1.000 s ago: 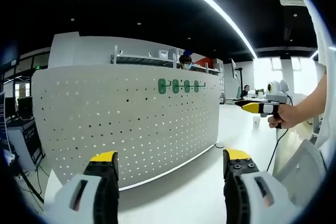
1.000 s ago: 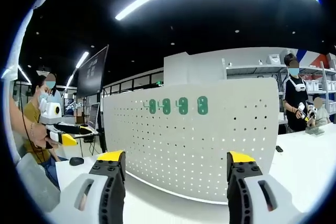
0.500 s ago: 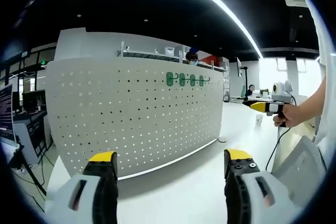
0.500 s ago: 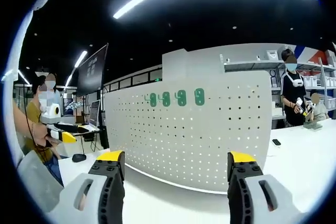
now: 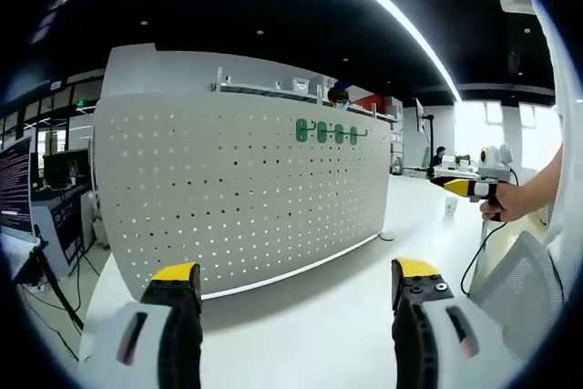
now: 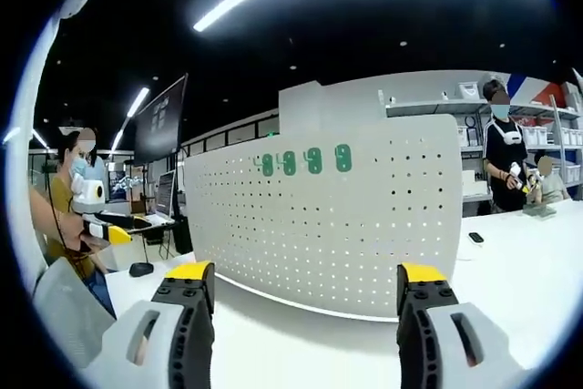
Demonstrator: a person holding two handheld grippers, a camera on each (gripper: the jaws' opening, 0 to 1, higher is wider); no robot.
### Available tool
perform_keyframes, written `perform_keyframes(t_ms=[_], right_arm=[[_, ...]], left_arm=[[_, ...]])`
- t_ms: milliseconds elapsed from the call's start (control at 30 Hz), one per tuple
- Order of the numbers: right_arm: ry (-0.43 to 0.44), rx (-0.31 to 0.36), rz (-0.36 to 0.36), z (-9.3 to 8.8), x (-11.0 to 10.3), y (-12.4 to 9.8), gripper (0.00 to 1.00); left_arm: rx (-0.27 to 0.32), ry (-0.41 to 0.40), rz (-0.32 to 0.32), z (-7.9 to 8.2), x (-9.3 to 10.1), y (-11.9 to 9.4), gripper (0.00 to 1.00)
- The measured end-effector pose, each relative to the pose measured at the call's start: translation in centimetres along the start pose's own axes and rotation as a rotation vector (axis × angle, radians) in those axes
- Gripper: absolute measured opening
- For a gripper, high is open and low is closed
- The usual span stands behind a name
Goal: Insert the hook assembly into the mounting plate slot until the hook locks in place.
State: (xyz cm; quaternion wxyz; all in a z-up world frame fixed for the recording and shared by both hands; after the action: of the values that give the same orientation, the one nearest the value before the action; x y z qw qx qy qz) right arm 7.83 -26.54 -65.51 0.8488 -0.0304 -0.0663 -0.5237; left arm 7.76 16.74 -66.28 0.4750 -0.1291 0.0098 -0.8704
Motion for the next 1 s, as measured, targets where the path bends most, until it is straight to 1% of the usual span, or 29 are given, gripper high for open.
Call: perform_keyframes(t_ms=[100,400,667,1000], right_arm=[[0.003,0.000,0.001,0.0,-0.4,-0.4,0.80],[0.017,0.009,-0.001,-0.2,-1.0,-1.2,0.81],[0.020,0.006,-0.005,-0.3,-1.4,-1.8,0.82],[0.022,0.014,-0.009,-0.3,-1.1,-1.9,0.83]], left_arm=[[-0.001,-0.001,0.000,-0.1,0.0,-0.3,0.91],[0.024,-0.023,0.011,-0.2,0.0,-1.3,0.92],[0.022,-0.015,0.005,-0.3,0.1,-1.5,0.92],[0.030,-0.020,0.000,-0.2,0.4,-1.3,0.93]])
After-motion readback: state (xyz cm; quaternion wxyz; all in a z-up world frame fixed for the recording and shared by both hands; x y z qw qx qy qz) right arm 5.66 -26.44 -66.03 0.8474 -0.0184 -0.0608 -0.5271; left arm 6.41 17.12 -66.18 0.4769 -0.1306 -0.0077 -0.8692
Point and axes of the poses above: the point that each gripper's makers call its tool centre point, and the gripper's own axes: y roughly forward along the fingers, x roughly to its right, z roughly out of its top, the point moved 9 cm from there along -y, roughly backward along the fingers, and after that the axes turned 11 degrees about -y, right-handed, at the moved point
